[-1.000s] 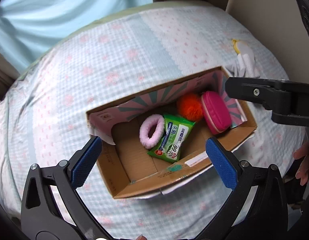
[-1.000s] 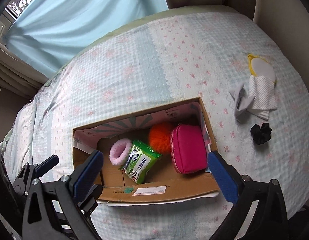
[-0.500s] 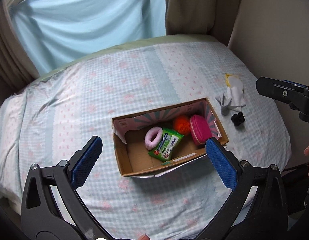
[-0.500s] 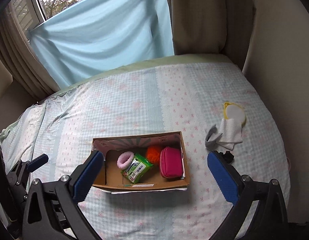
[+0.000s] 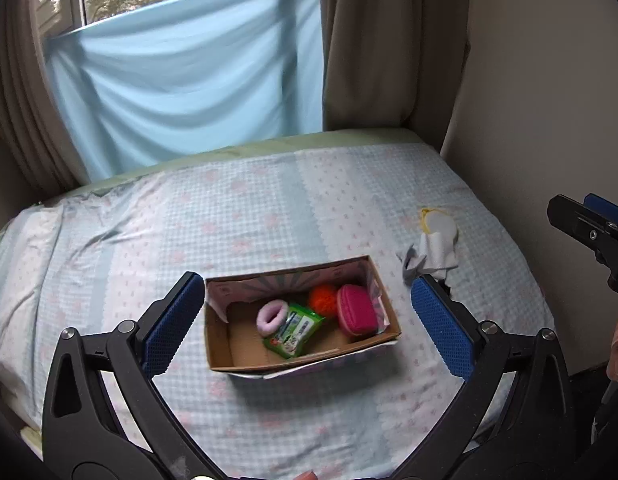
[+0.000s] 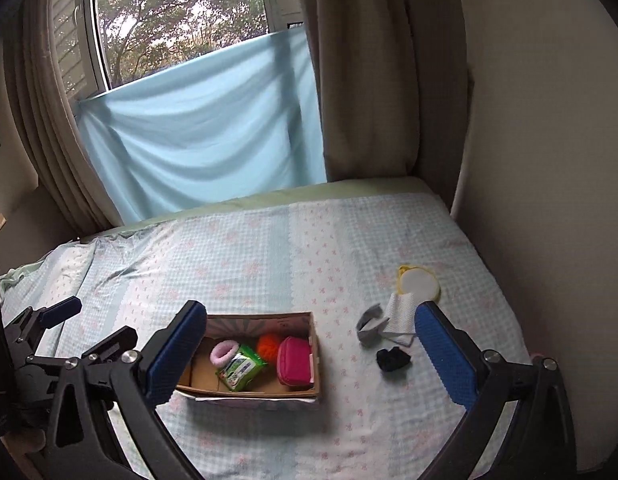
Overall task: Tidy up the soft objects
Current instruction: 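Lift both tools away from the box toward the cloths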
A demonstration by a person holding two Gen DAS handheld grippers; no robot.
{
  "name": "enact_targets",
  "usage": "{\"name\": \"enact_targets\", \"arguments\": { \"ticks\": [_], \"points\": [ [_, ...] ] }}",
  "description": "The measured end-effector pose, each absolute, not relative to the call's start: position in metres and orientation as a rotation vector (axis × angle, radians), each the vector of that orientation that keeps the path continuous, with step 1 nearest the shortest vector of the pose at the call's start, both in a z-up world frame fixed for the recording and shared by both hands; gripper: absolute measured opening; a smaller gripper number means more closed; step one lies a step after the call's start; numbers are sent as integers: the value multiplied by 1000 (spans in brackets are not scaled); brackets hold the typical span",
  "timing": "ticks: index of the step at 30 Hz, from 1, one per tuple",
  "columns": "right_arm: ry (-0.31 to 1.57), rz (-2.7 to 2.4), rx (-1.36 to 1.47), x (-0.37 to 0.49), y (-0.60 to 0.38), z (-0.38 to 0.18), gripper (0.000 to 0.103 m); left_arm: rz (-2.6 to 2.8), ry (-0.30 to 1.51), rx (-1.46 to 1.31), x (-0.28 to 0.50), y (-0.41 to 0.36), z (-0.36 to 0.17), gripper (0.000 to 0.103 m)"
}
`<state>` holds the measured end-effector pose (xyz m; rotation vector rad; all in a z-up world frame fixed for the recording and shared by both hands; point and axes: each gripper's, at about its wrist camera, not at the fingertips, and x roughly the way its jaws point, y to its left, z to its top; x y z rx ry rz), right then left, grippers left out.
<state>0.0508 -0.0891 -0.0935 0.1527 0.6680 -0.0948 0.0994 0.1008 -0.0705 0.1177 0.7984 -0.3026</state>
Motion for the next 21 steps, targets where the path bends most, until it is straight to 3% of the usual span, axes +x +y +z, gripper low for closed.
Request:
{"name": "enact_targets", "arguments": {
  "ticks": [11,21],
  "points": [
    [668,-104,108,50,-204,-101,103,-303,833,43,98,-4,-97,103],
    [739,15,107,98,-287,-170,103,-210,942,-24,128,-84,-178,103]
  ]
}}
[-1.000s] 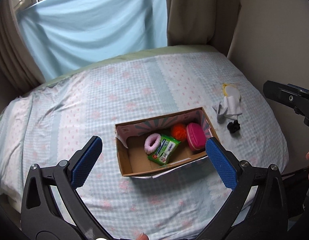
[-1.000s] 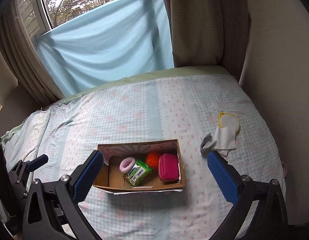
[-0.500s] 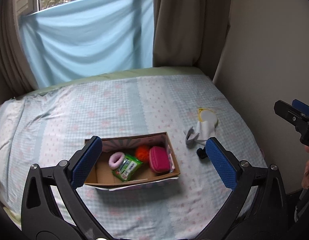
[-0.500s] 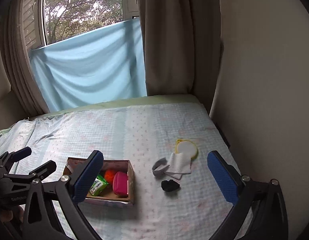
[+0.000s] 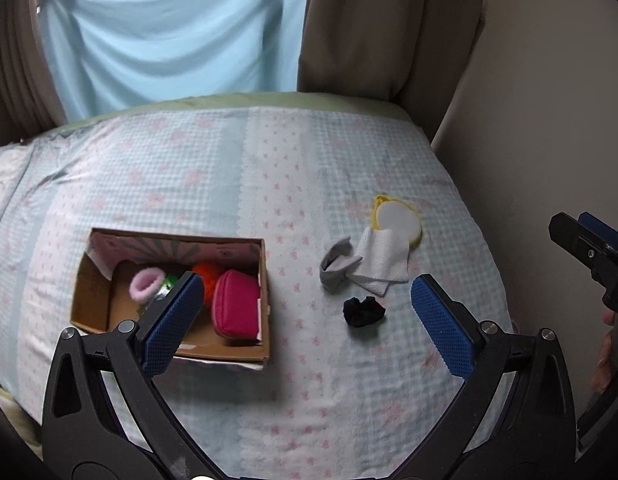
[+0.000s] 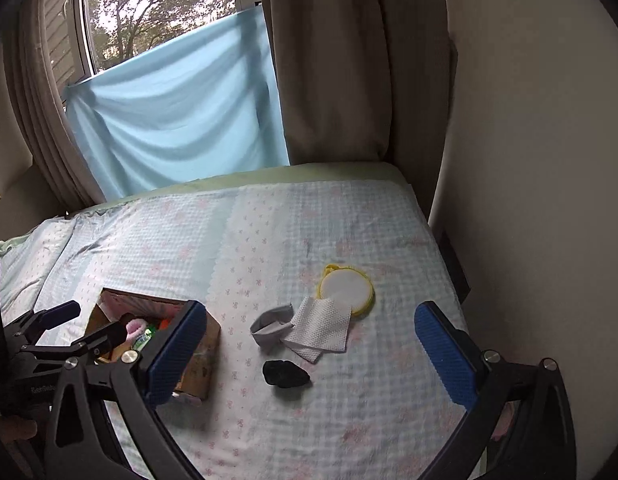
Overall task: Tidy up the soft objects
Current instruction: 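Lift both tools away from the box toward the cloths, then grasp the black scrunchie with the left tool while the right tool grasps the white mesh cloth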
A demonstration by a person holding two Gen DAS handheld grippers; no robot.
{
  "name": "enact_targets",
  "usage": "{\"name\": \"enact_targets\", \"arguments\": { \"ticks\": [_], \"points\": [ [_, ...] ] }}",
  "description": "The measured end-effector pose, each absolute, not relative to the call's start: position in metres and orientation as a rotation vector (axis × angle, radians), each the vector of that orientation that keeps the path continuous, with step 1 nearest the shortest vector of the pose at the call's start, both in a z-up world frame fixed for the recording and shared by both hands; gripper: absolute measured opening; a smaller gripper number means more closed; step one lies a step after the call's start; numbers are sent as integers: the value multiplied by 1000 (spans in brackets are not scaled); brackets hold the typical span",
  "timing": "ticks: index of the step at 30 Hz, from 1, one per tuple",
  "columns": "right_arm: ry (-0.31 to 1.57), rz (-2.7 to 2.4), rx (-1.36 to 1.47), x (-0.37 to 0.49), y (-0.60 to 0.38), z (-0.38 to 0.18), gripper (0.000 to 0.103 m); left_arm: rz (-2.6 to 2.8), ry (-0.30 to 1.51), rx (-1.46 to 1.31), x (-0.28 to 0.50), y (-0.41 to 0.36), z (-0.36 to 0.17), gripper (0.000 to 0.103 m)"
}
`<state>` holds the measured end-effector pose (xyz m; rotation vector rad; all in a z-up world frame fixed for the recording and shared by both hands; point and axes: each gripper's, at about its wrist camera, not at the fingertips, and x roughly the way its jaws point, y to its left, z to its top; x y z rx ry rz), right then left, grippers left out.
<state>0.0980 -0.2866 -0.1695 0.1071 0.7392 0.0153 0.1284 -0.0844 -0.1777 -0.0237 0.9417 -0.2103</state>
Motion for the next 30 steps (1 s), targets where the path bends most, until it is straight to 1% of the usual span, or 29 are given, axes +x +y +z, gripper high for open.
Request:
{"name": "enact_targets", "arguments": {
  "ticks": [5,11,15,20,22,24,25,27,28,29,30],
  "points": [
    [778,83,67,127,-308,-218,103,-185,982,-42,136,-117,-233,103],
    [815,186,12,167,-319,-291,103,-199,1031,-47,136,-149,-314,103],
    [850,240,-34,192,-319,-342,103,-216,1029,-41,142,-167,-365,103],
    [883,327,-75,216,-311,-402,103,-226,996,-5,153,-183,-410,101],
    [887,343,-93,221,-306,-417,103,-237,1001,13,157,-189,-425,98],
    [893,359,-102,225,-303,-431,102,-252,1007,34,161,-195,-437,89],
    [897,364,-104,228,-302,-437,99,-257,1013,45,163,-197,-443,87],
    [909,375,-109,233,-299,-448,97,-269,1021,52,165,-201,-452,76],
    [914,379,-111,235,-298,-452,97,-275,1024,51,166,-202,-455,74],
    [918,385,-115,237,-297,-457,97,-279,1024,51,166,-204,-457,71],
    [921,388,-122,239,-295,-460,94,-282,1021,55,167,-206,-459,67]
  ]
}}
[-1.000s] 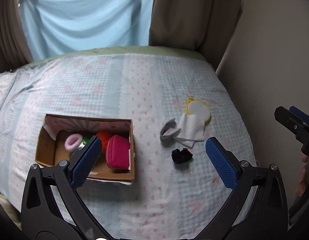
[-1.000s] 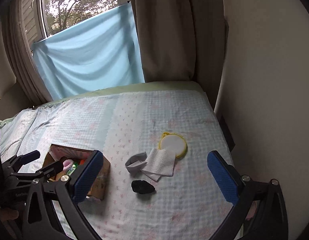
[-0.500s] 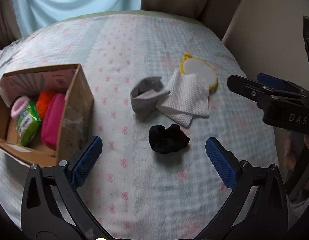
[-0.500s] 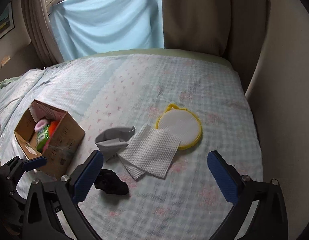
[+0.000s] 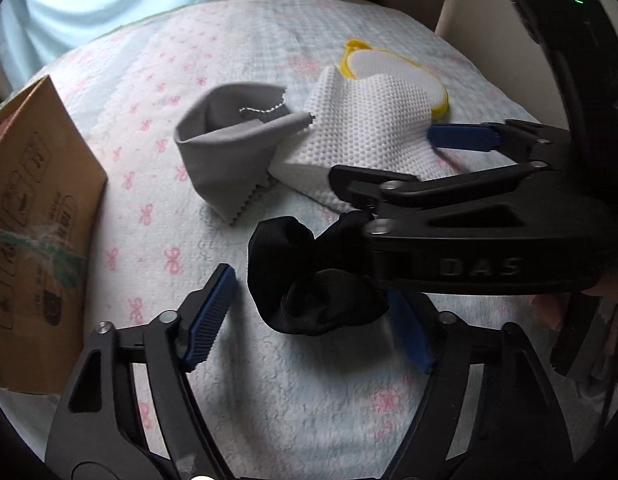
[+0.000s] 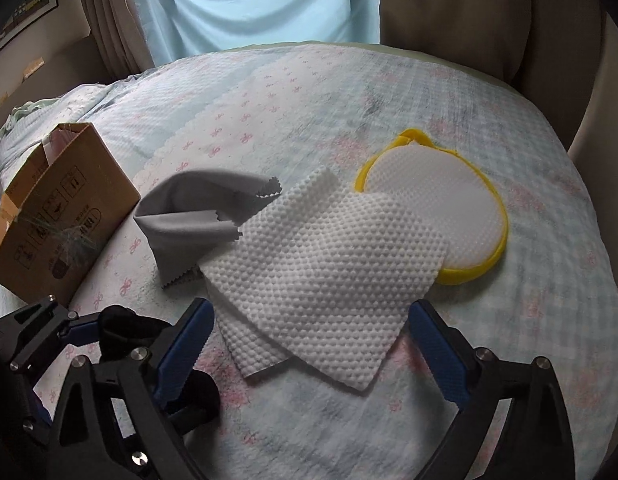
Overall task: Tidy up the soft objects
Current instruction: 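Grasp the black scrunchie with the left tool while the right tool grasps the white mesh cloth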
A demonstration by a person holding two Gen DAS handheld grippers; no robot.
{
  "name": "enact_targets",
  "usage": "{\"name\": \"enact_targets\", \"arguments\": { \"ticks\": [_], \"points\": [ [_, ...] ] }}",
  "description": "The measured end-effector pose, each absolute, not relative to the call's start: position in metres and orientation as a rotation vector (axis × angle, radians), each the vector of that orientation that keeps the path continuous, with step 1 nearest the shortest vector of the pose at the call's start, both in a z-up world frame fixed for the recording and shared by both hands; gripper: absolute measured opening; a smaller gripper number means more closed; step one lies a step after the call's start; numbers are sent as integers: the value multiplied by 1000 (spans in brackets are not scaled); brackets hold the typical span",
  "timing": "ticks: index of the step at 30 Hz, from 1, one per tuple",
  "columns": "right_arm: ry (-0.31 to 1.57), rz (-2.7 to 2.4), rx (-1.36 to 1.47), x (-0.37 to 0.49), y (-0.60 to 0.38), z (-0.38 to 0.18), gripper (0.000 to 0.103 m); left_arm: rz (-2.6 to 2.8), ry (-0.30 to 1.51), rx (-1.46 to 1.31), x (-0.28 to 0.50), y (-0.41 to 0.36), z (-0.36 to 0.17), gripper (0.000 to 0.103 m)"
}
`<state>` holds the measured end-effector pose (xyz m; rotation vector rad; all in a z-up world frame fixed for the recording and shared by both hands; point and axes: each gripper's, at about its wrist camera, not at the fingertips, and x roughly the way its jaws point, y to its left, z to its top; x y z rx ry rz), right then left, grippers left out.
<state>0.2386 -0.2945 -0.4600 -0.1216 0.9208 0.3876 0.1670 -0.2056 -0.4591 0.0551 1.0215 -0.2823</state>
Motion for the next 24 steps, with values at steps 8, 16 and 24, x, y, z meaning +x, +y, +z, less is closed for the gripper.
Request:
{"name": "enact_targets", "arguments": {
  "ticks": [8,16,24],
  "points": [
    [903,367,-199,243,-283,-464,48,-309,1029,83,178,-211,-457,28],
    [907,333,-161,244,-286,-459,11,-309,1040,66,183,-204,-452,20],
    [892,308,-135,235,-288,-442,10,-311,1026,63,182,-194,-436,20]
  ]
}}
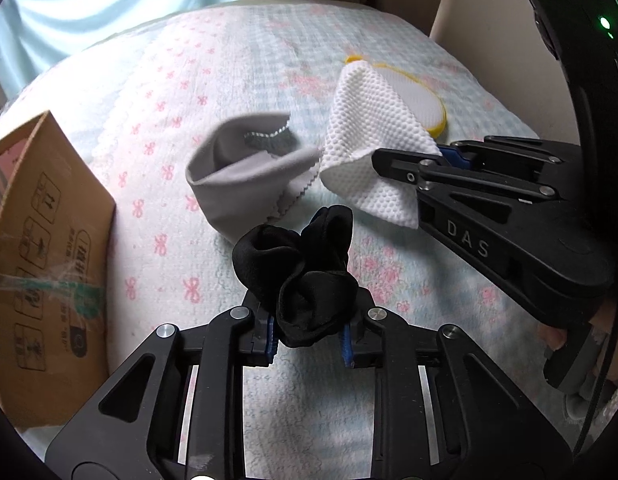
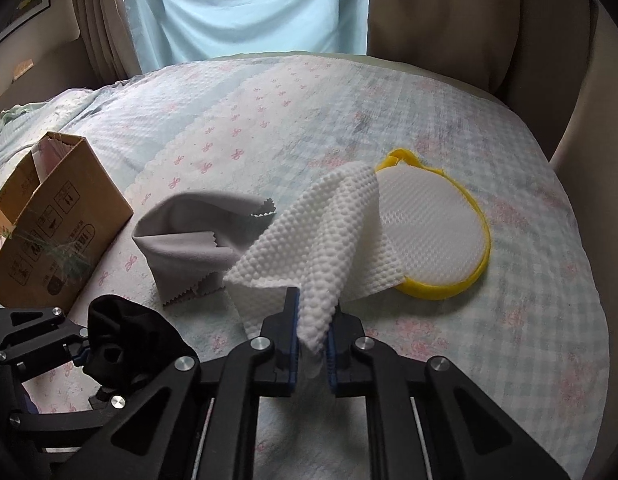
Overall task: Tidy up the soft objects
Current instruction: 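Grasp the black scrunchie with the left tool while the right tool grasps the white mesh cloth, then carry the scrunchie and mesh cloth over the box and open both tools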
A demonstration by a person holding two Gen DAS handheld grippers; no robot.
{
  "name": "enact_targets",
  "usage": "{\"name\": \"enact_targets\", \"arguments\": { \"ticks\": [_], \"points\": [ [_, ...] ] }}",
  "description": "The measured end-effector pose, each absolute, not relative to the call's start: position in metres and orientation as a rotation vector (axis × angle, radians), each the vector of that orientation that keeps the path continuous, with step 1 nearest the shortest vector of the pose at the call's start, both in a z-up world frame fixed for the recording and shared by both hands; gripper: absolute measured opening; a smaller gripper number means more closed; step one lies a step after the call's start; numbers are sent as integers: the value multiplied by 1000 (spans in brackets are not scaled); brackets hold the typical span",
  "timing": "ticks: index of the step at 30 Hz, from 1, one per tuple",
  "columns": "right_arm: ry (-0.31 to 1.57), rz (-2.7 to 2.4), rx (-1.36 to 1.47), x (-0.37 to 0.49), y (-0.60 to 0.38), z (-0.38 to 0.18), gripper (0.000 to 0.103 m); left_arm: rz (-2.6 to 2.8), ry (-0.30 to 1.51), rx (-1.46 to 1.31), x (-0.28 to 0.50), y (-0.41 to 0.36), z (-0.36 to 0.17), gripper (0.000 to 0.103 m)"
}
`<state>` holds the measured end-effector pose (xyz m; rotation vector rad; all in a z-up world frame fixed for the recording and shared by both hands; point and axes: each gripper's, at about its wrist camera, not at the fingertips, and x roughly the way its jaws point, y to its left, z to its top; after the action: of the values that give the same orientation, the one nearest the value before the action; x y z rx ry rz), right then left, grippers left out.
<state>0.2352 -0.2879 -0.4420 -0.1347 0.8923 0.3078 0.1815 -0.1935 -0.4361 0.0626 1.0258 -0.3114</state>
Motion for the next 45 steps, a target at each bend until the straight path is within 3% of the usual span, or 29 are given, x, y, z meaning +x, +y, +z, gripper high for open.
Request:
{"name": "enact_targets", "arguments": {
  "ticks": [10,21,32,45],
  "points": [
    [850,258,-113,216,-290,-386,10,-331,954,63,176,-183,-373,20],
    [761,204,-103,178,-265,-265,10,-346,869,9,168,-144,-259,20],
    [670,162,-52,138,-196,-158,10,-327,785,-1,155,-55,-145,20],
    [715,128,28,105,-81,-132,10,-289,839,35,151,83,-120,20]
  ]
}}
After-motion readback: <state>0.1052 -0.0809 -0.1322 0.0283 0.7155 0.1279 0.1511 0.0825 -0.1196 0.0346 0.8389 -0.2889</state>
